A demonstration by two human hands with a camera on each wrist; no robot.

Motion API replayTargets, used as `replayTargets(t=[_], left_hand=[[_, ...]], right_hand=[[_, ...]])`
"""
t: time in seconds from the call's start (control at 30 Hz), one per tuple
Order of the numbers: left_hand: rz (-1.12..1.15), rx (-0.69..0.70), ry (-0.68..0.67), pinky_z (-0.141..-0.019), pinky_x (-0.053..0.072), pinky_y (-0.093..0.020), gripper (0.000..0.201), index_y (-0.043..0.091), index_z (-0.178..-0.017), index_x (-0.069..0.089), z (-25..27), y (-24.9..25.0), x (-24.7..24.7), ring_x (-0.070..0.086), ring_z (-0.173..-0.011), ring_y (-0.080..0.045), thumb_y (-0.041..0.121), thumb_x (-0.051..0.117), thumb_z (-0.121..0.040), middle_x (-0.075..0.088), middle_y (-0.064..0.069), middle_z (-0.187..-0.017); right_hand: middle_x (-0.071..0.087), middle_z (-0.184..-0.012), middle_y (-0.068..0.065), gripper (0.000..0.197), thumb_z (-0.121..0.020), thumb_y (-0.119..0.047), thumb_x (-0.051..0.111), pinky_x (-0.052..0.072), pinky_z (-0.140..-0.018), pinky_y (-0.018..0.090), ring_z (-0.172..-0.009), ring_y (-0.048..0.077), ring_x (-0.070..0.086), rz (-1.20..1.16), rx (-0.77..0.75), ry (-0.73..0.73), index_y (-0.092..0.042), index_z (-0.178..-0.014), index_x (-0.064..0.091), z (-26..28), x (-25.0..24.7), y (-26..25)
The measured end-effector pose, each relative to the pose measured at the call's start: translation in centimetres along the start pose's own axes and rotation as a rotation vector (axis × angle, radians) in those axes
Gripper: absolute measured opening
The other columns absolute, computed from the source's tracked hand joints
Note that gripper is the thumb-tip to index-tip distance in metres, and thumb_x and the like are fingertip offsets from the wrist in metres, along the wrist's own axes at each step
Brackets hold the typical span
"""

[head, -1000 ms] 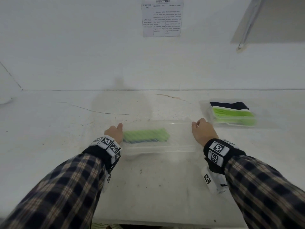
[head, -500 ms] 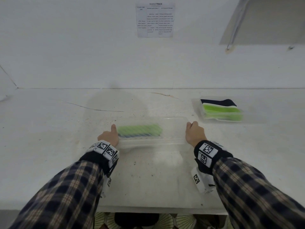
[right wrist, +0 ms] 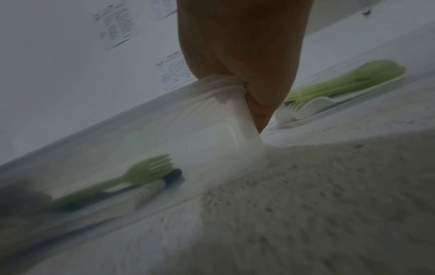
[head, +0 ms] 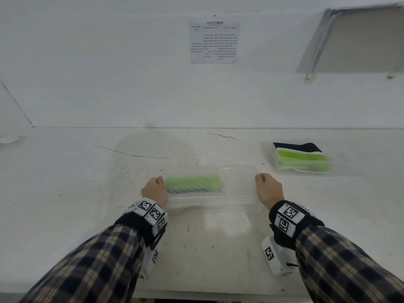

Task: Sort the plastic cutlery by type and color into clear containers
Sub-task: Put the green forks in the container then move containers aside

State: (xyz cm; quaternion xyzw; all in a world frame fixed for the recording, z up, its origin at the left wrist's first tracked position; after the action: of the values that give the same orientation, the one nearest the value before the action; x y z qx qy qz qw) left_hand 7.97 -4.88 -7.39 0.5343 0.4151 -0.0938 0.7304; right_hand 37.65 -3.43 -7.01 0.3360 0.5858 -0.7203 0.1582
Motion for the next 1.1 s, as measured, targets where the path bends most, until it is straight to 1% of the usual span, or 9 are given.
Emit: replayTargets(t=[0.1,0.2,0.27,0.37,0.57,0.7,0.77,0.97,1.1], left_hand=[[0.007,0.039,-0.013,-0.076,0.035,-0.031,0.035,0.002,-0.086,0.053,-0.2,-0.1,0.2,0.053,-0.089,-0.031,0.022,0.030,-0.103,0.053,-0.016,-0.089],[0.027,0.083,-0.022,-0.077,0.036,-0.030,0.032,0.003,-0.091,0.058,-0.8,0.2,0.2,0.056,-0.096,-0.031,0.021,0.034,-0.102,0.057,-0.016,-0.092],[0.042,0.100,-0.018,-0.081,0.039,-0.031,0.036,-0.004,-0.099,0.062,-1.8,0.8,0.0,0.057,-0.101,-0.033,0.020,0.036,-0.101,0.062,-0.021,-0.100],[0.051,0.130,0.009,-0.080,0.039,-0.031,0.035,-0.003,-0.094,0.063,-4.1,2.1,-0.3,0.058,-0.100,-0.035,0.019,0.036,-0.101,0.064,-0.024,-0.103],[-0.011,0.157,0.028,-0.085,0.038,-0.033,0.037,-0.005,-0.112,0.063,-9.9,4.8,0.3,0.055,-0.109,-0.037,0.019,0.036,-0.102,0.062,-0.025,-0.114],[-0.019,0.159,0.028,-0.083,0.039,-0.034,0.037,-0.007,-0.111,0.062,-13.5,5.6,1.5,0.056,-0.107,-0.038,0.018,0.036,-0.101,0.062,-0.027,-0.113],[-0.012,0.147,0.028,-0.081,0.039,-0.034,0.037,-0.008,-0.109,0.063,-14.9,5.6,2.1,0.057,-0.105,-0.039,0.017,0.037,-0.101,0.062,-0.028,-0.111],[-0.016,0.123,0.033,-0.081,0.039,-0.034,0.037,-0.007,-0.112,0.062,-17.6,5.7,3.0,0.056,-0.107,-0.039,0.017,0.038,-0.101,0.061,-0.028,-0.115],[0.009,0.144,0.025,-0.084,0.039,-0.034,0.037,-0.007,-0.111,0.063,-18.8,6.1,3.1,0.055,-0.107,-0.039,0.018,0.039,-0.101,0.061,-0.028,-0.115]], right_hand=[[0.059,-0.116,0.020,0.037,-0.101,-0.021,0.033,0.035,-0.087,0.030,-0.108,0.031,0.051,-0.041,0.013,0.005,0.004,-0.113,0.057,-0.3,-0.2,-0.2],[0.058,-0.122,0.019,0.037,-0.100,-0.020,0.035,0.036,-0.097,0.033,-0.116,0.033,0.049,-0.074,0.020,0.013,0.003,-0.118,0.057,-1.3,-0.1,-0.7],[0.059,-0.119,0.018,0.036,-0.100,-0.020,0.036,0.036,-0.096,0.032,-0.115,0.032,0.050,-0.105,0.014,0.027,0.003,-0.116,0.059,-2.3,0.2,-1.3],[0.059,-0.110,0.016,0.035,-0.100,-0.020,0.036,0.036,-0.091,0.030,-0.113,0.032,0.052,-0.161,0.002,0.038,0.002,-0.114,0.059,-4.6,0.8,-2.4],[0.060,-0.119,0.018,0.035,-0.100,-0.021,0.037,0.037,-0.092,0.030,-0.113,0.031,0.052,-0.173,0.007,0.043,0.001,-0.116,0.059,-9.8,2.6,-4.6],[0.058,-0.123,0.017,0.036,-0.100,-0.022,0.035,0.036,-0.093,0.029,-0.116,0.030,0.051,-0.174,0.011,0.035,-0.001,-0.121,0.056,-12.8,3.8,-5.5],[0.059,-0.121,0.016,0.036,-0.101,-0.021,0.035,0.035,-0.089,0.027,-0.114,0.029,0.051,-0.191,0.007,0.030,0.000,-0.119,0.057,-13.9,4.3,-6.0],[0.060,-0.119,0.017,0.037,-0.102,-0.020,0.032,0.036,-0.089,0.027,-0.113,0.030,0.052,-0.158,0.002,0.014,0.002,-0.116,0.058,-16.4,5.7,-7.1],[0.059,-0.110,0.015,0.037,-0.102,-0.022,0.031,0.036,-0.085,0.027,-0.106,0.029,0.053,-0.162,-0.004,0.014,0.001,-0.113,0.057,-17.5,6.5,-7.1]])
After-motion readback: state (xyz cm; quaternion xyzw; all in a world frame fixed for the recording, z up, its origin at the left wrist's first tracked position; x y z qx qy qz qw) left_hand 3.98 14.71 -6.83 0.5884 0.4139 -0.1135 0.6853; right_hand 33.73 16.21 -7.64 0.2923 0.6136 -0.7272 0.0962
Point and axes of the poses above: each hand's wrist, its own z-axis away from the middle knuckle, its own x-axis out of the palm, y = z × x, the point moved 3 cm from there along -z, towards the middle knuckle
